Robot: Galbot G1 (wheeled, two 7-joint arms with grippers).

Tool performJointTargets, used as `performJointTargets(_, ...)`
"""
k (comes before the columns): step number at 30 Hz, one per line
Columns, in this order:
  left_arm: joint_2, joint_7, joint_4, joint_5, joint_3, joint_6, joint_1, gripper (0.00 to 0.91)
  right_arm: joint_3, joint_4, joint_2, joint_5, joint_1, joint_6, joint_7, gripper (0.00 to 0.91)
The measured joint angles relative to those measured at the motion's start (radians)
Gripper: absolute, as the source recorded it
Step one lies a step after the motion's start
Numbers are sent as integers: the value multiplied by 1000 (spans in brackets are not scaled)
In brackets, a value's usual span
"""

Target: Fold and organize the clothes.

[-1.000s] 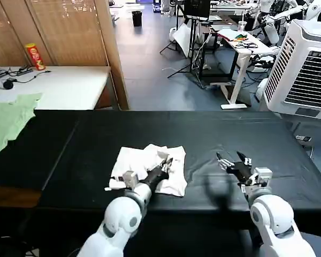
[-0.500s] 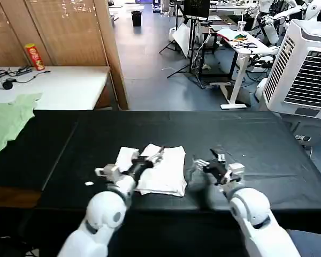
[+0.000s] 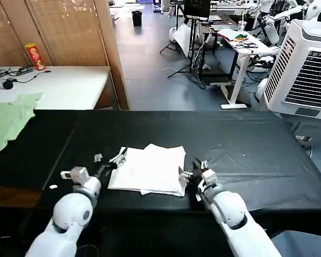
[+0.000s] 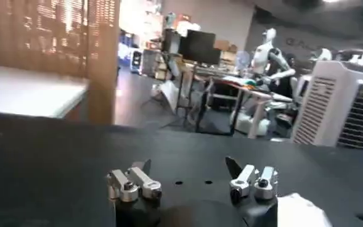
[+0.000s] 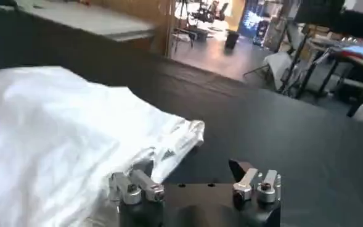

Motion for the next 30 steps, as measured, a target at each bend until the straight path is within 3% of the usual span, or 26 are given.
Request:
performJointTargets(9, -30, 23, 83, -167, -39, 2, 19, 878, 98, 127, -30, 212, -49, 10, 56, 878)
performJointTargets(13, -41, 25, 101, -226, -49, 7, 31, 878, 125, 168, -34, 241, -61, 11, 57, 878)
performJointTargets(15, -46, 27, 109, -242, -49, 7, 35, 712, 127, 177, -29, 247, -62, 12, 57, 878)
performJointTargets(16, -49, 27, 114, -253, -50, 7, 37, 332, 128, 180, -27, 249, -63, 12, 57, 878)
performJointTargets(17, -52, 27, 118, -266, -51, 7, 40, 185, 128, 183, -25, 250, -63, 12, 57, 878)
performJointTargets(19, -55, 27, 121, -289, -53, 8, 45, 59, 130, 185, -20, 251, -63, 13, 57, 878)
performJointTargets(22, -57, 28, 125, -318, -54, 9, 51, 0, 133, 186, -19, 253, -64, 16, 58, 878)
performJointTargets(30, -65, 21, 142, -393, -65, 19, 44, 0, 147, 192, -18, 255, -72, 20, 58, 878)
